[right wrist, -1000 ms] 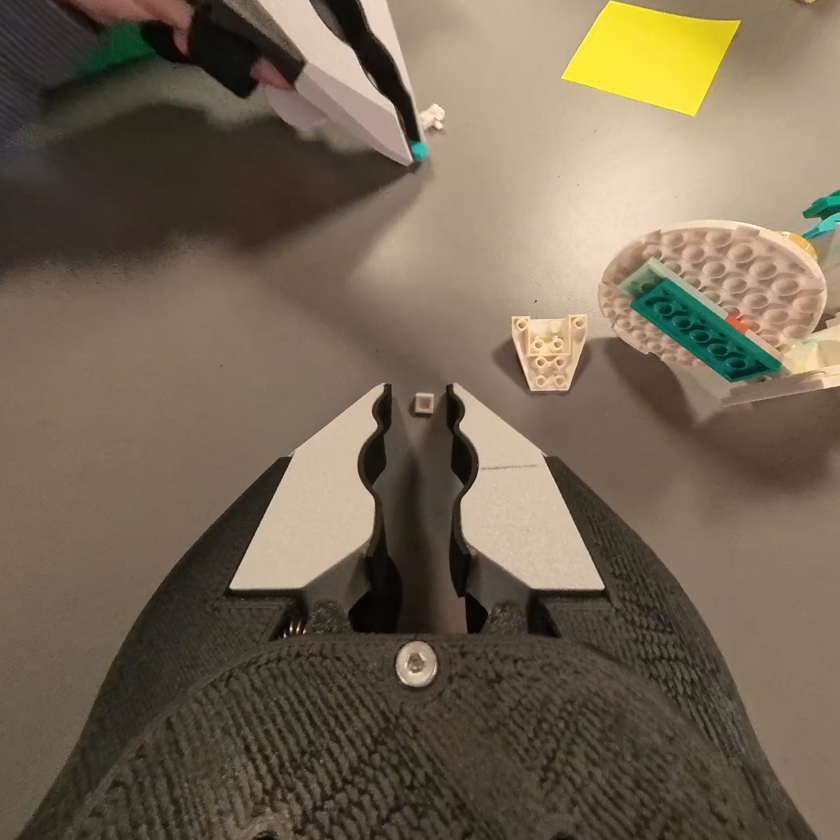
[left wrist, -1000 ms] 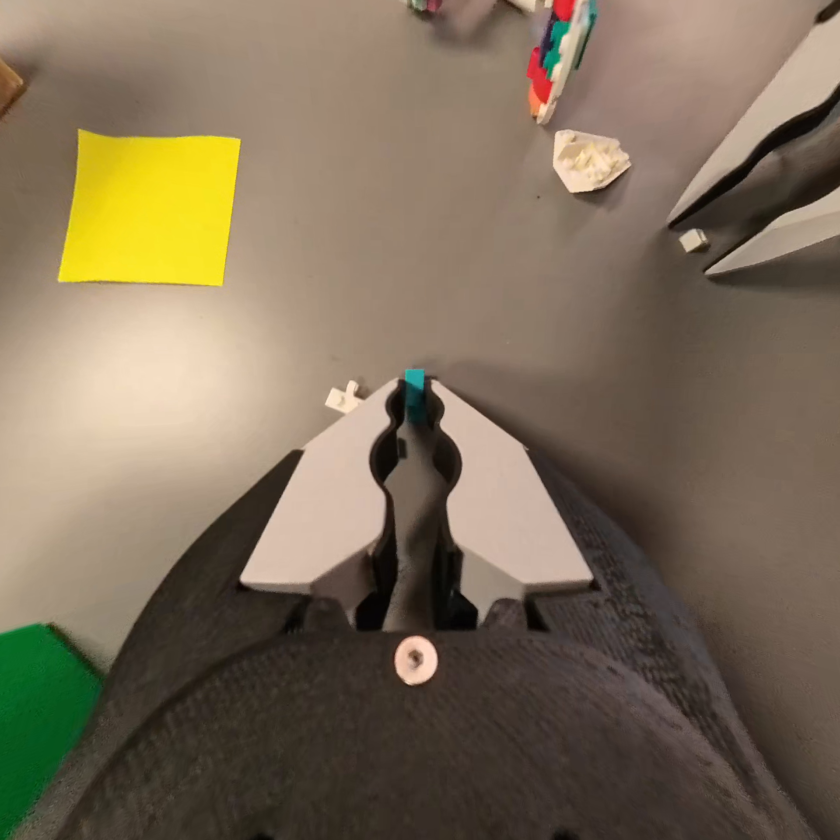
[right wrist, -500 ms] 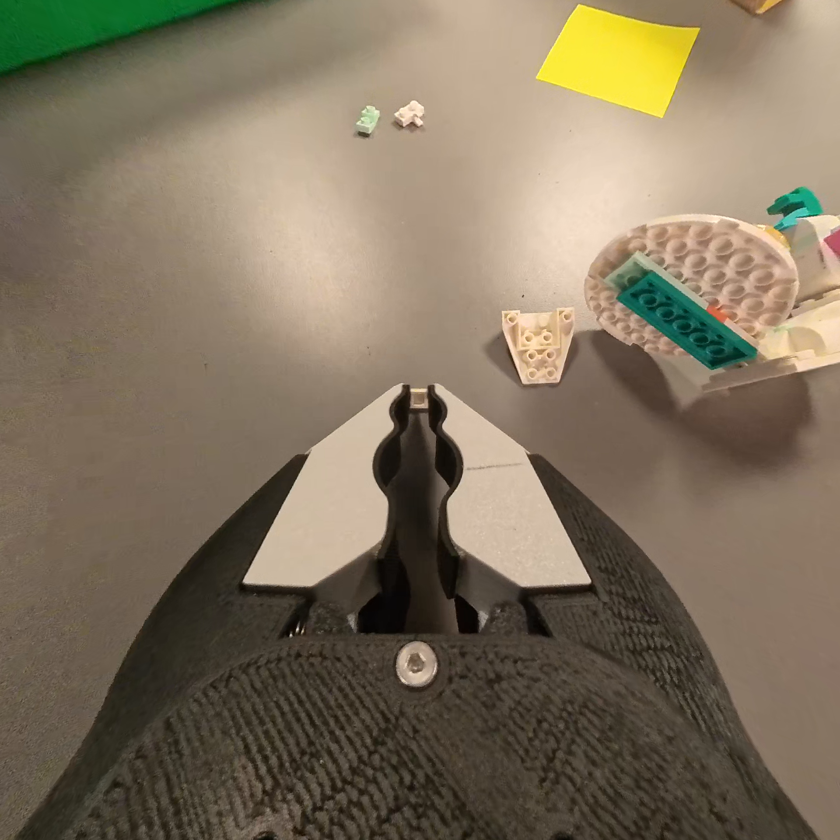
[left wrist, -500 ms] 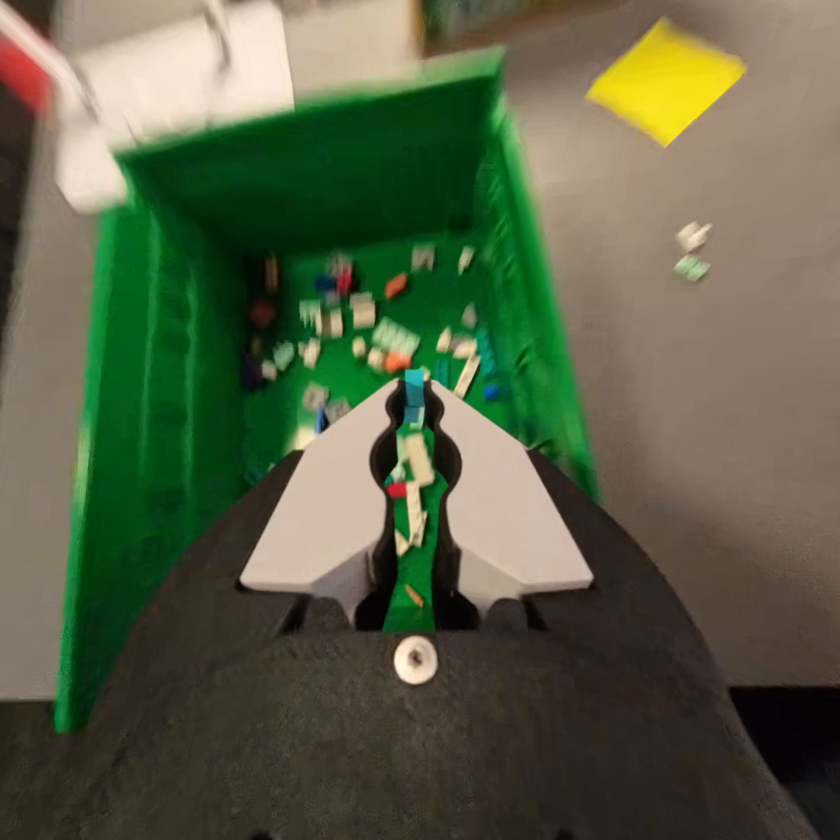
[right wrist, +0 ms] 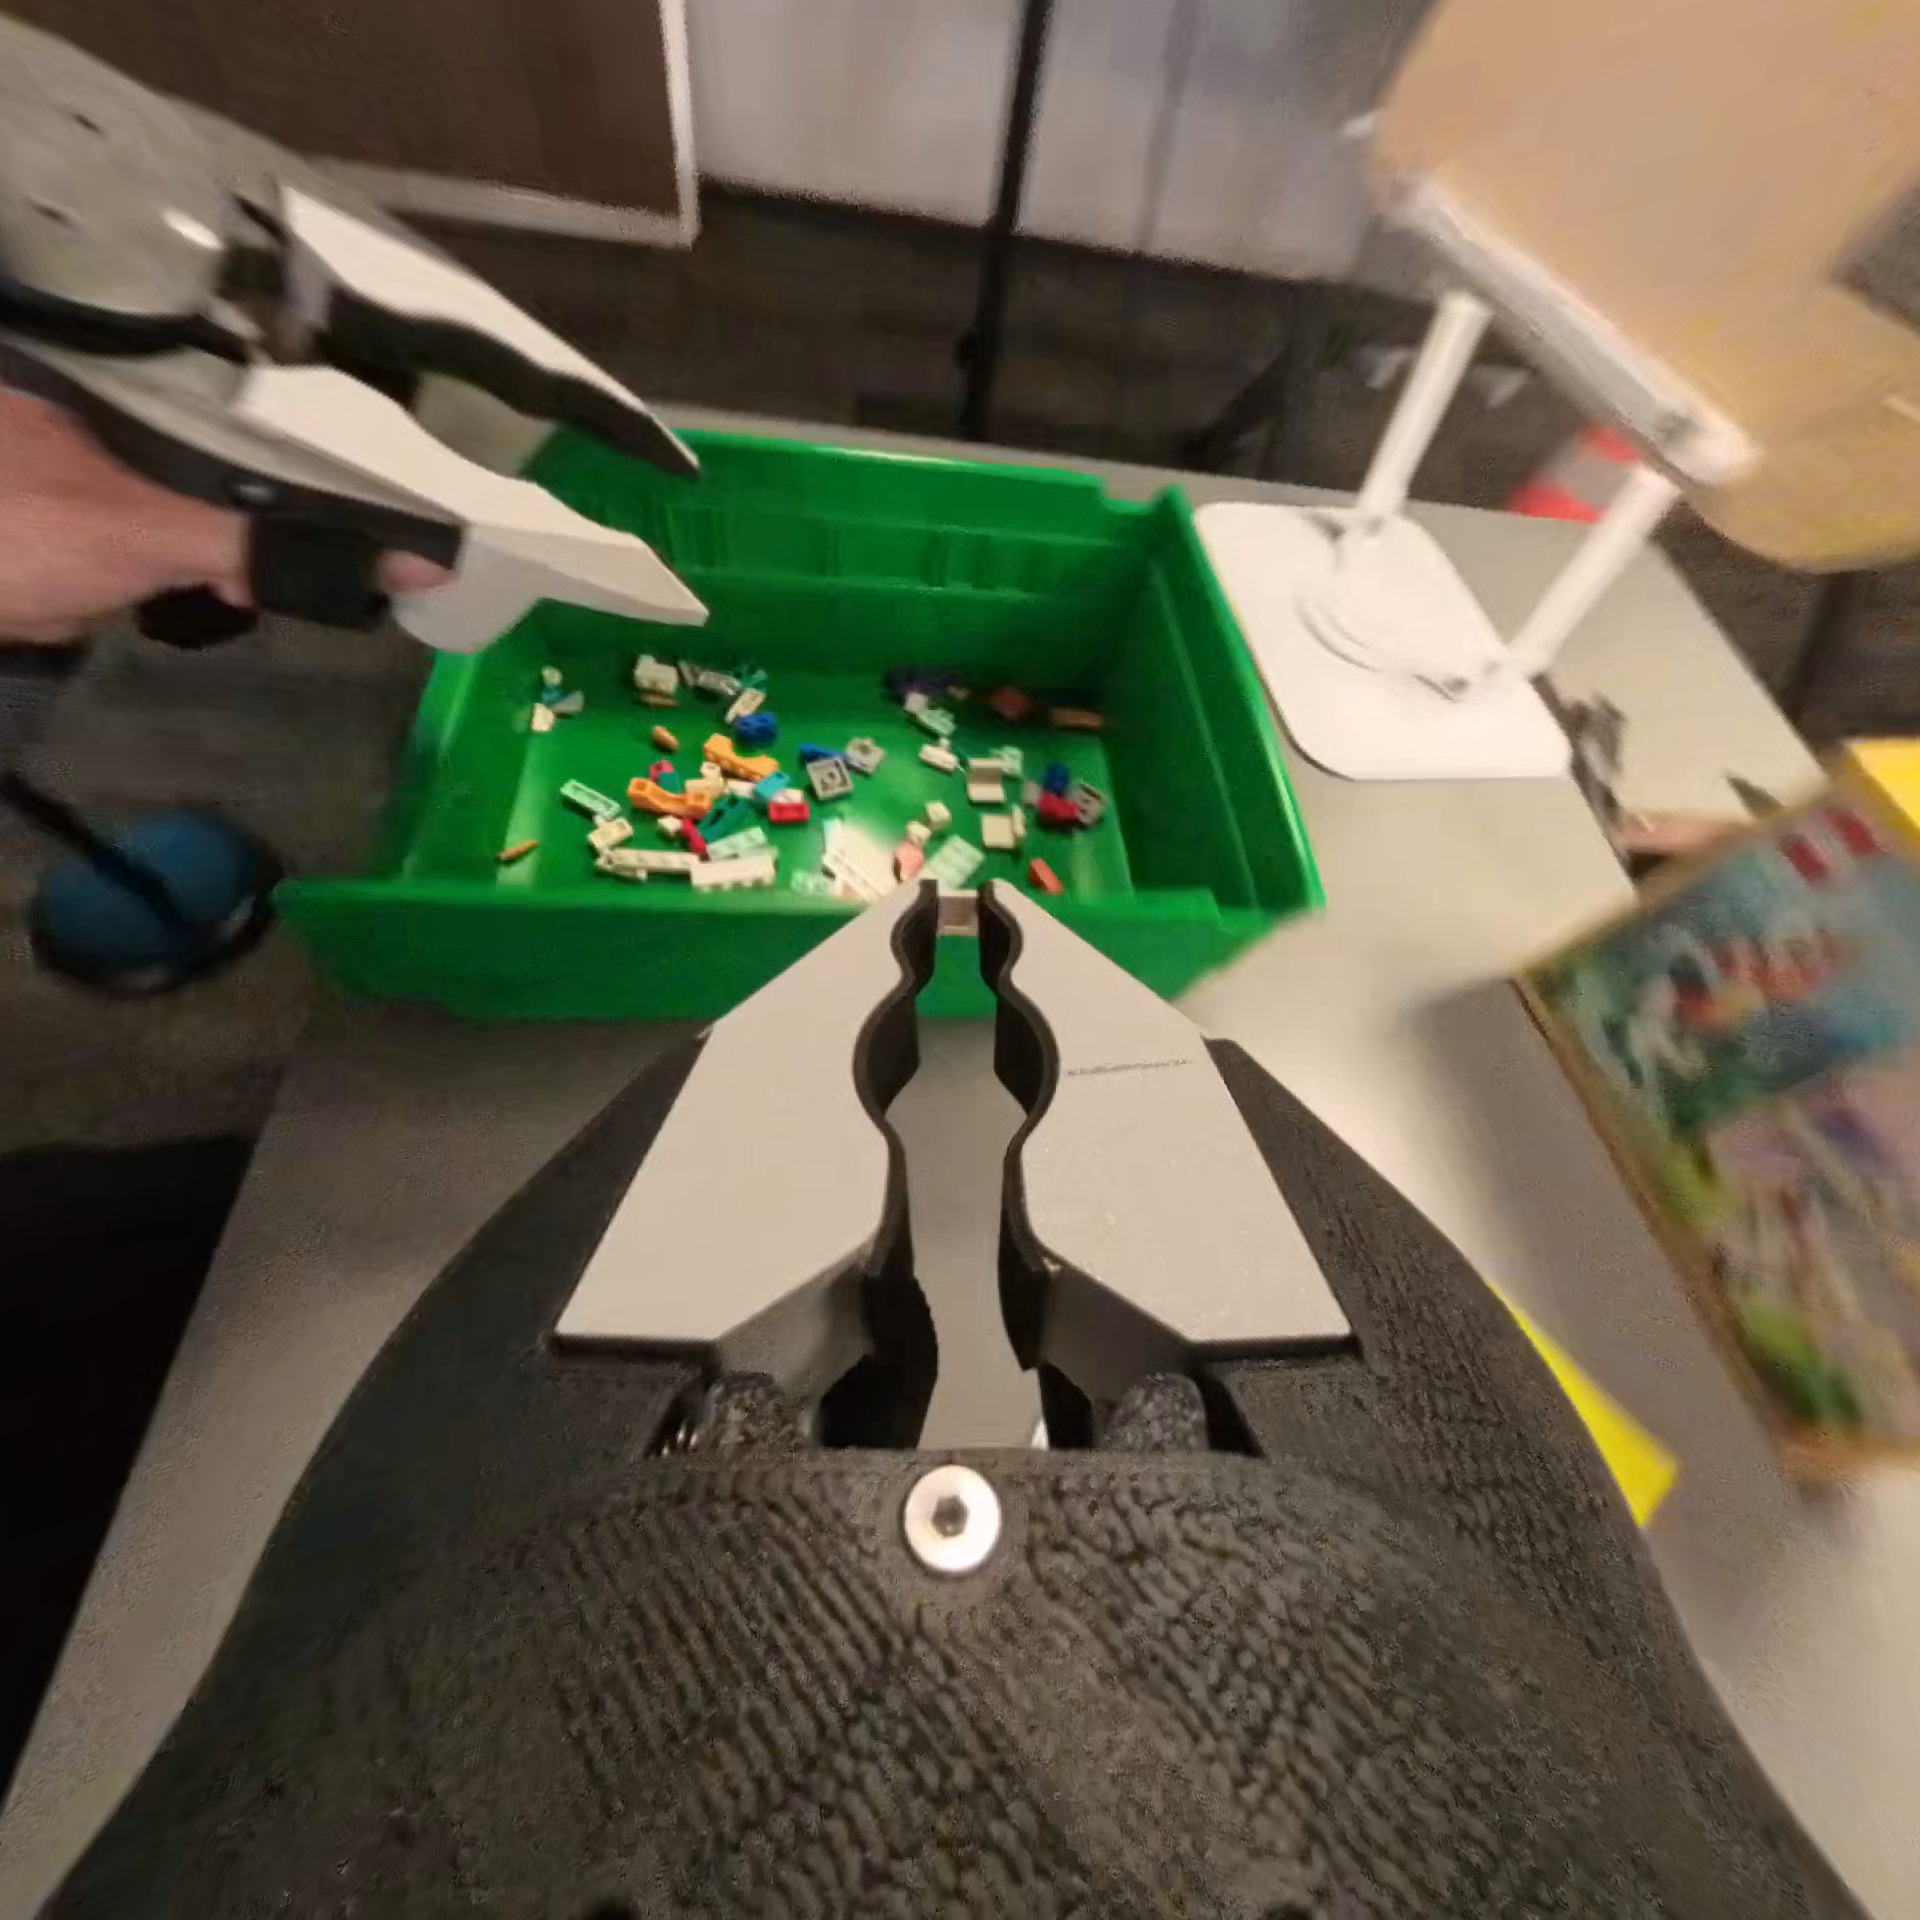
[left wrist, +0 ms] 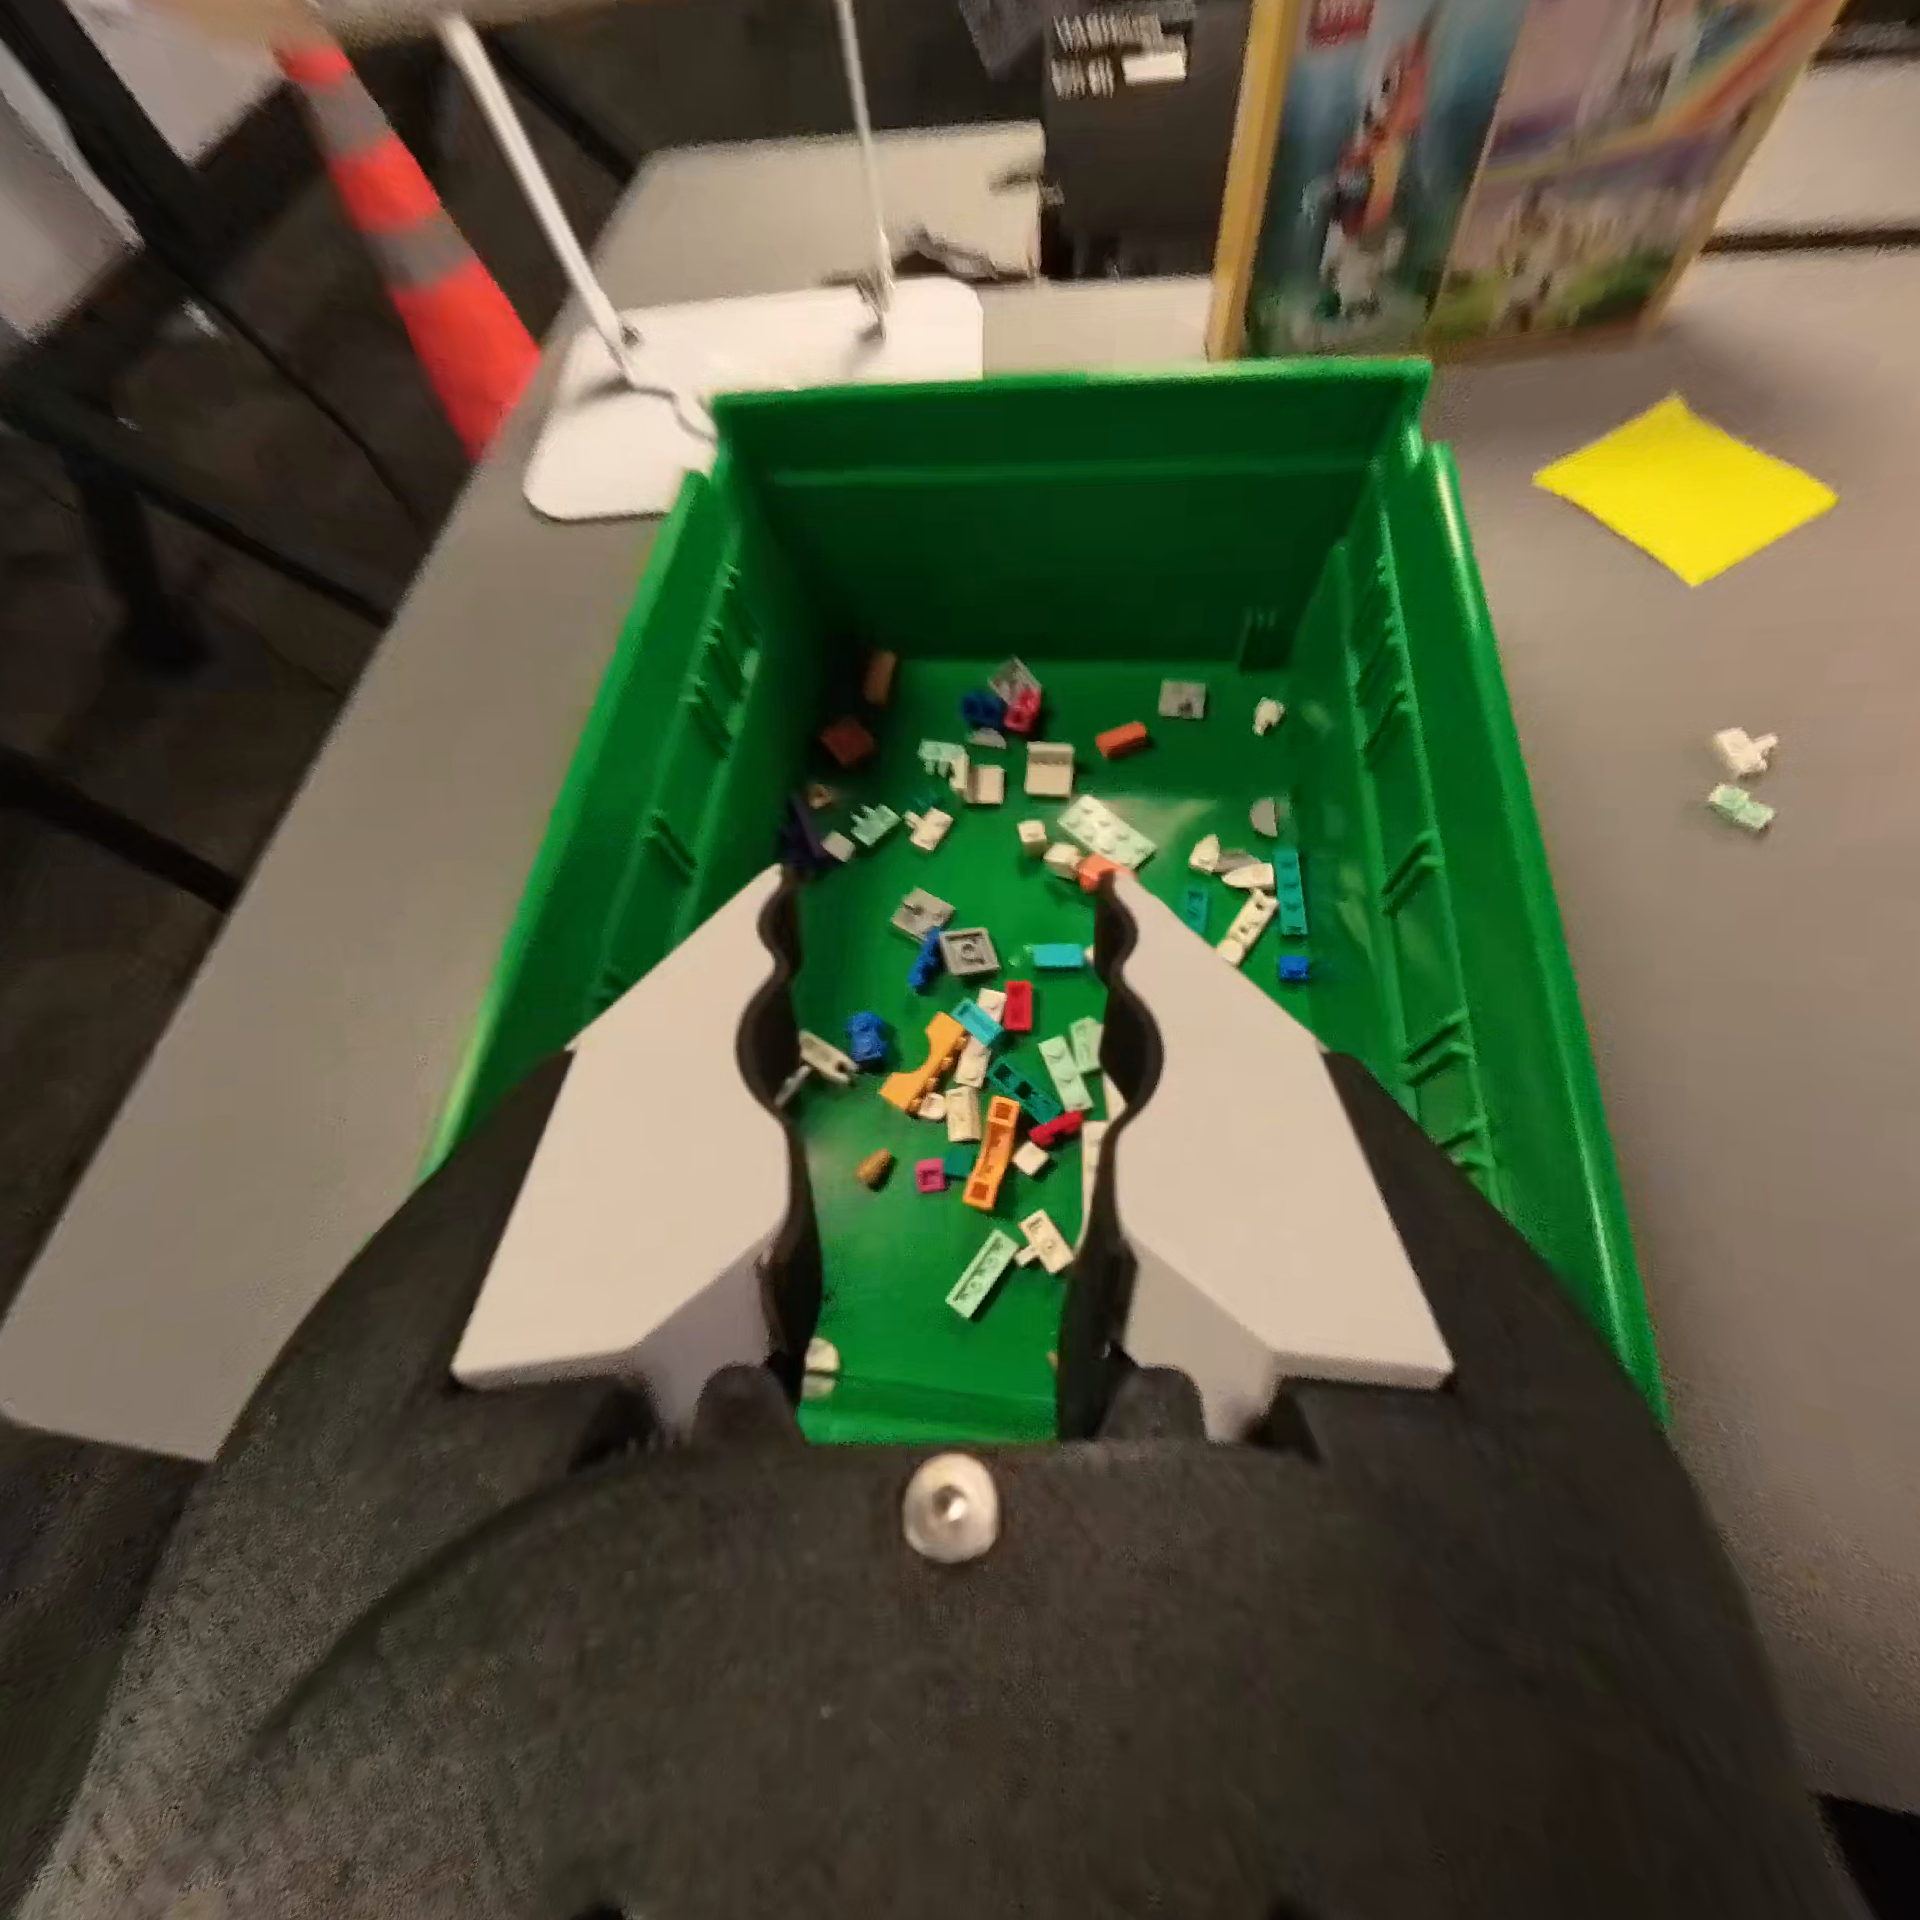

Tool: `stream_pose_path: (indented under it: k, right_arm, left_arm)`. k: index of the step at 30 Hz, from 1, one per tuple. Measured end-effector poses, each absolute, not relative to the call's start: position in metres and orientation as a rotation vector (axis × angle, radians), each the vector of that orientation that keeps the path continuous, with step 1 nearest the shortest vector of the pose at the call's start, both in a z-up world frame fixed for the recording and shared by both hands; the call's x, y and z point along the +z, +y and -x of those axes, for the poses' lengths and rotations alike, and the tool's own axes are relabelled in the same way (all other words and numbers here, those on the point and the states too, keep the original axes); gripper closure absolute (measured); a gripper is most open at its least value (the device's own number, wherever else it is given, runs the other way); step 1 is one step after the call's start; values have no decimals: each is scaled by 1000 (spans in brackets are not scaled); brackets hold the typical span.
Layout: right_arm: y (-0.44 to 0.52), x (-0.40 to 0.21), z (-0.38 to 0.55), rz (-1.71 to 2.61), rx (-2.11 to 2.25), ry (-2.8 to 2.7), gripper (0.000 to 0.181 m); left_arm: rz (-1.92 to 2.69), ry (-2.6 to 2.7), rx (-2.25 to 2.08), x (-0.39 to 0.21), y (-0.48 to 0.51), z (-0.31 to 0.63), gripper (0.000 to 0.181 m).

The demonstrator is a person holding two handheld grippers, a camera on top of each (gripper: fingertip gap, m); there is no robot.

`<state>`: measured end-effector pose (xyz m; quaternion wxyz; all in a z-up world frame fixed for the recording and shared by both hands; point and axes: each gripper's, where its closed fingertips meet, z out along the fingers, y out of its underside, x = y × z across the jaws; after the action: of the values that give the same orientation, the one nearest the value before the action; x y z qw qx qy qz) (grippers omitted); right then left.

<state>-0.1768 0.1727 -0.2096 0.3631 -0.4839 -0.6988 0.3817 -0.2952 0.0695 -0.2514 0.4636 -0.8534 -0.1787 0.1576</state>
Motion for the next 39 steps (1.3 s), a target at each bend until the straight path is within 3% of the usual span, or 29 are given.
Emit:
stream_pose_path:
  k: [7,12,16,22,26,31,35,39]
  right_arm:
    - [146,-308,293,1310,309,-2567,174]
    - [149,-343,300,1429,209,-2709,138]
    - [147,-310,301,1461,444,-2589,132]
    - [192,-203,230,1389,854,-2032,136]
    - [251,-182,132,1360,969,-1552,139]
    - [301,-233,20,1359,882,-1167,138]
    - [313,-269,-22,1318,771,-1124,139]
    - [317,-260,-32,1246,780,-1068,138]
  left_arm:
    - [1989,-474,425,-227,28,299,129]
    - [1891,-384,444,-202,19,282,136]
    - [1808,-264,425,-175,32,253,138]
    - [1672,42,141,-154,89,147,144]
    - [1804,187,12,-208,147,89,146]
    - [2071,153,-48,-303,215,93,146]
    - [2161,233,-64,-337,234,101,154]
    - [2259,254,-84,-360,245,107,151]
